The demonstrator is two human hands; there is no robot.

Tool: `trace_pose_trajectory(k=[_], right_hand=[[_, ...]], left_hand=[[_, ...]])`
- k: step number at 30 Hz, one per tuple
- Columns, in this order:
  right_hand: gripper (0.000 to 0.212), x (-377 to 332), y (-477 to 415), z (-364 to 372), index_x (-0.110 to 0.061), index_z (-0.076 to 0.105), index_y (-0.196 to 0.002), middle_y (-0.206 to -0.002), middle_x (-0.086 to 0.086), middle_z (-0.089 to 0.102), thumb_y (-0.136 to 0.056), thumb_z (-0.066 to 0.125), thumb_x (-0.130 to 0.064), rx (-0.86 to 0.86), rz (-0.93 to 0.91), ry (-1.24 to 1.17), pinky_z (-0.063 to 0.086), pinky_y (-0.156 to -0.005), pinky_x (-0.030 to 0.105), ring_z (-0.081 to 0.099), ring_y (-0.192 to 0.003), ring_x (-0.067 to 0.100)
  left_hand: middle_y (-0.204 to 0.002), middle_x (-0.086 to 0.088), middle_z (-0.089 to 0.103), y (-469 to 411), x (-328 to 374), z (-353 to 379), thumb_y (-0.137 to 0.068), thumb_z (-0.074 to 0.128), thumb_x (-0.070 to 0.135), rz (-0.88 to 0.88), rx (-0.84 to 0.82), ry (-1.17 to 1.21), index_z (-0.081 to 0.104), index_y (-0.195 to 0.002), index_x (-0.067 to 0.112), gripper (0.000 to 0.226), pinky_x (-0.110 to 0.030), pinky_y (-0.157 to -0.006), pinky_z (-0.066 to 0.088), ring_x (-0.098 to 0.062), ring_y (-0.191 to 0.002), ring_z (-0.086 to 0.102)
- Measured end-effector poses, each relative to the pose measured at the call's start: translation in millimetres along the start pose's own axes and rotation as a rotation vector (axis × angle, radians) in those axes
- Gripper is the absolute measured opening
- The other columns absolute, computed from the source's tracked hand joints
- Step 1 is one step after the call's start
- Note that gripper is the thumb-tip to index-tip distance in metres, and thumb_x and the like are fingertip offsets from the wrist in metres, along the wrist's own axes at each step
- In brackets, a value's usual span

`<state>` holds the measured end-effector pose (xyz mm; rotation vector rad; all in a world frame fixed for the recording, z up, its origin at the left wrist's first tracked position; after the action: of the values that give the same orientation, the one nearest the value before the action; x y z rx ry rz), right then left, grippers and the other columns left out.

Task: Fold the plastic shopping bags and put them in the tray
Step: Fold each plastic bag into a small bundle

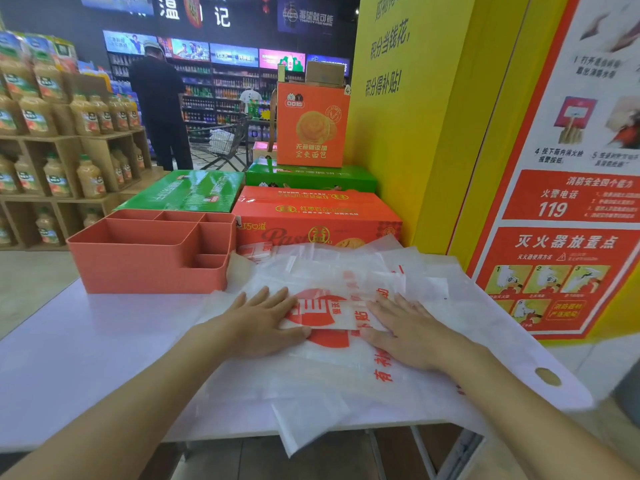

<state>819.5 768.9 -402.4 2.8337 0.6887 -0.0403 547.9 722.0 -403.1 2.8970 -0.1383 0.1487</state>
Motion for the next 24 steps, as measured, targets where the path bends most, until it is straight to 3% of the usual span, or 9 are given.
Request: trace_pose_trajectory(k=[3,5,7,9,12,14,18,20,24], right_hand=[[0.081,-5,6,-8,-0.036,0.005,-0.162,-0.169,-0.012,-0.007,-0.095,0.024,-0.077,0.031,-0.008,-0.018,-0.003,-0.125,0.036,-0.009,-0.156,0.013],[0.066,-11,12,-18,-0.033,0.030,-0.157,-0.165,-0.013,0.022,-0.100,0.038,-0.065,0.107,-0.021,-0.031,0.017,-0.122,0.034,0.017,-0.154,0.018],[0.033,-14,17,-27,-0.028,0.058,-0.125,-0.133,-0.012,0.058,-0.100,0.046,-0.045,0.228,-0.074,-0.002,0.043,-0.100,0.033,0.051,-0.125,0.022],[0.014,-15,20,-32,-0.025,0.058,-0.097,-0.098,-0.010,0.062,-0.096,0.046,-0.031,0.314,-0.100,0.047,0.046,-0.076,0.034,0.055,-0.095,0.020],[0.016,-11,18,-40,-0.024,0.061,-0.091,-0.087,-0.010,0.063,-0.095,0.046,-0.024,0.437,-0.062,0.018,0.047,-0.068,0.036,0.055,-0.085,0.018],[0.020,-7,18,-51,-0.021,0.056,-0.079,-0.076,-0.008,0.060,-0.095,0.044,-0.024,0.540,-0.015,-0.010,0.046,-0.064,0.036,0.054,-0.079,0.019],[0.027,1,18,-75,-0.020,0.052,-0.069,-0.066,-0.002,0.055,-0.092,0.039,-0.025,0.661,0.067,0.020,0.046,-0.072,0.039,0.052,-0.072,0.023],[0.027,6,17,-87,-0.016,0.059,-0.073,-0.069,-0.001,0.059,-0.092,0.040,-0.021,0.635,0.107,0.081,0.045,-0.084,0.041,0.053,-0.077,0.025],[0.027,18,9,-104,-0.022,0.054,-0.072,-0.070,-0.004,0.056,-0.095,0.041,-0.022,0.551,0.149,0.155,0.041,-0.098,0.045,0.051,-0.081,0.026]], left_hand=[[-0.167,0.010,-0.005,3,1,-3,-0.076,0.014,0.090,0.008,0.020,-0.019,-0.001,-0.159,0.035,0.100,-0.050,-0.124,-0.003,-0.020,-0.155,-0.007],[-0.168,0.007,0.004,4,6,-9,-0.090,0.025,0.079,0.026,0.051,-0.045,0.007,-0.160,0.033,0.085,-0.051,-0.124,0.005,-0.023,-0.155,0.003],[-0.166,0.005,0.019,6,11,-16,-0.098,0.032,0.065,0.055,0.086,-0.051,0.020,-0.158,0.032,0.069,-0.049,-0.123,0.017,-0.023,-0.152,0.018],[-0.156,0.004,0.039,9,12,-23,-0.102,0.038,0.049,0.088,0.123,-0.036,0.037,-0.151,0.029,0.053,-0.042,-0.116,0.031,-0.022,-0.143,0.036],[-0.137,0.007,0.058,15,7,-33,-0.101,0.043,0.032,0.116,0.218,-0.024,0.057,-0.135,0.031,0.037,-0.036,-0.097,0.048,-0.019,-0.125,0.054],[-0.119,0.008,0.065,18,2,-42,-0.100,0.043,0.035,0.103,0.315,-0.016,0.064,-0.119,0.032,0.028,-0.037,-0.083,0.053,-0.020,-0.113,0.060],[-0.073,0.003,0.057,22,1,-63,-0.093,0.041,0.047,0.120,0.439,0.001,0.062,-0.090,0.028,0.028,-0.034,-0.077,0.040,-0.030,-0.088,0.059],[-0.075,0.004,0.060,25,0,-76,-0.093,0.049,0.046,0.116,0.400,0.057,0.065,-0.092,0.026,0.026,-0.035,-0.076,0.046,-0.027,-0.082,0.060],[-0.087,0.007,0.066,24,-3,-92,-0.093,0.063,0.047,0.098,0.307,0.198,0.070,-0.098,0.028,0.021,-0.032,-0.068,0.052,-0.013,-0.078,0.063]])
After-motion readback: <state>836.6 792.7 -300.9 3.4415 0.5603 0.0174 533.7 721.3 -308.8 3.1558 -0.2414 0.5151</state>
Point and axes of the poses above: each hand's wrist, its own y-axis away from the middle knuckle, its own z-axis out of the palm, x = y × z, the point moved 3 cm from there along -y, towards the middle knuckle
